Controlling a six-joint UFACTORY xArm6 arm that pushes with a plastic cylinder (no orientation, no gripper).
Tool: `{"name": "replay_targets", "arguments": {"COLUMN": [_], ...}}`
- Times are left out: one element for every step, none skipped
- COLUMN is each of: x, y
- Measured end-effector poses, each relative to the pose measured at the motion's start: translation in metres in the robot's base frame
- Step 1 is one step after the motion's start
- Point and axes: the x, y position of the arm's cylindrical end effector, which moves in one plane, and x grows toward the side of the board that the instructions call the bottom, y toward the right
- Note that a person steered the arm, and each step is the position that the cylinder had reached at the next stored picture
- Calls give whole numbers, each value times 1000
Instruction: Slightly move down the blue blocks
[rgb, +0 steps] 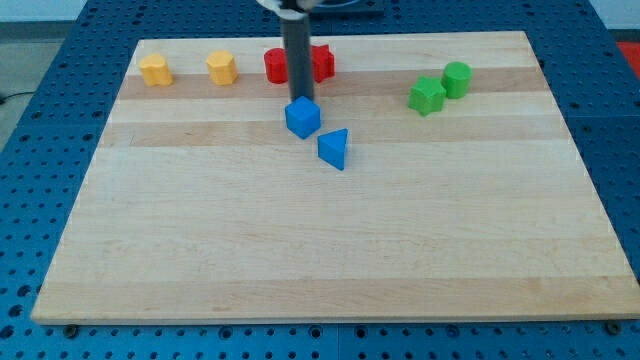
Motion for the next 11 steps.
{"name": "replay_targets", "arguments": {"x": [34,29,-2,8,30,64,26,4,13,54,56], "y": [19,16,-7,-36,14,30,29,-13,-78,5,89]}}
